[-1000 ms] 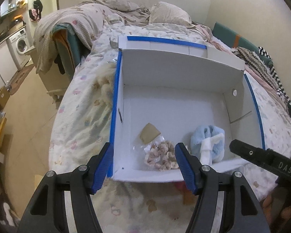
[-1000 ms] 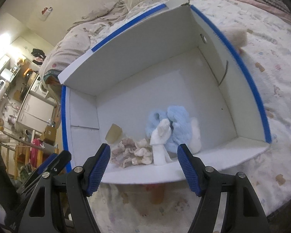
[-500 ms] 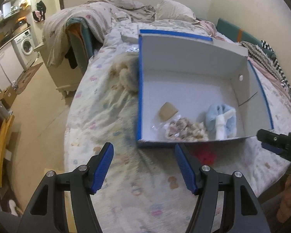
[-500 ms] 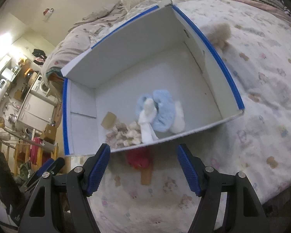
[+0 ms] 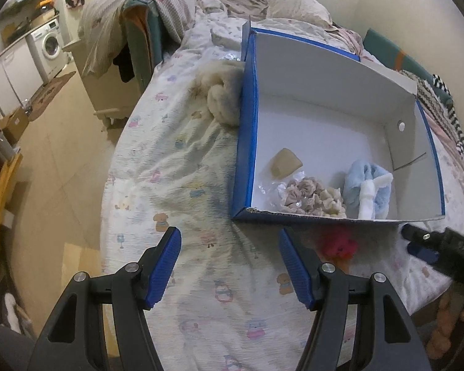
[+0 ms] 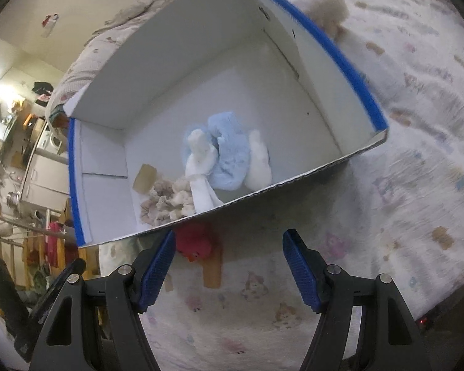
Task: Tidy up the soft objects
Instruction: 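Grasp the pink rubber duck with the right gripper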
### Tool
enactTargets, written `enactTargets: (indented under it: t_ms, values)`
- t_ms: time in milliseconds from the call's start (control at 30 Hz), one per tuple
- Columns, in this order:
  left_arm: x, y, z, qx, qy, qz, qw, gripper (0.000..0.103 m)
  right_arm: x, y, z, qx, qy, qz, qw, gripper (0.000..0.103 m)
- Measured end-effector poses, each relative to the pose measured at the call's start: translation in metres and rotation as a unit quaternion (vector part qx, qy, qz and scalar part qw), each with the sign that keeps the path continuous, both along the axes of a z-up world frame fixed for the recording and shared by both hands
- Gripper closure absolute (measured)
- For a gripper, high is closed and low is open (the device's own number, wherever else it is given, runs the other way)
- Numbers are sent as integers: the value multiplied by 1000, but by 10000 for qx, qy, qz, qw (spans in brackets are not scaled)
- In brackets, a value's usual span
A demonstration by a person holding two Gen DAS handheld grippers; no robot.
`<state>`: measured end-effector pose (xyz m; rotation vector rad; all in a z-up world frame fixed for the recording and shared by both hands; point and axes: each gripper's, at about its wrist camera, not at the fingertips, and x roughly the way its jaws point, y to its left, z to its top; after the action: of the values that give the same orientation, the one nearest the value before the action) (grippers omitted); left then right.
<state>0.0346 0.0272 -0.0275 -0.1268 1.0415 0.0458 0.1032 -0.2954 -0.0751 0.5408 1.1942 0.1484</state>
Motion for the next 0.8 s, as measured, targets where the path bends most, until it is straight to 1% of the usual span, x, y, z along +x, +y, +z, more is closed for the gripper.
enactTargets:
  t_ms: [133,233,400,500,567,633,667,733,800]
  values:
    - [2,4,-1,-76,34,20,10000,40,7,8,-16,43,288,-23,9996,28]
    - [3,6,-4,-75,70,23,9999,40,15,23,-25,-51,406,128,9991,28]
    - [2,10,-9,-44,138,14,9999,40,25,75,-28,-561,294,799,9948,28]
    - [1,14,-11,-13,147,18,9999,40,30,106,-36,-1036,299,1188,9870,28]
    - [1,17,-12,16,165,33,9999,40,33,121,-42,-1423,322,1362,9799,32]
    - [1,19,-15,34,198,55,9998,40,35,132,-46,-1570,359,1480,9758,51]
    - [1,19,-16,50,216,63,9997,40,35,137,-48,-1585,387,1550,9744,58]
    - [1,20,-18,96,234,75,9997,40,34,145,-50,-1694,401,1682,9703,58]
    - [1,20,-19,109,257,89,9996,40,31,148,-48,-1741,313,1741,9687,58]
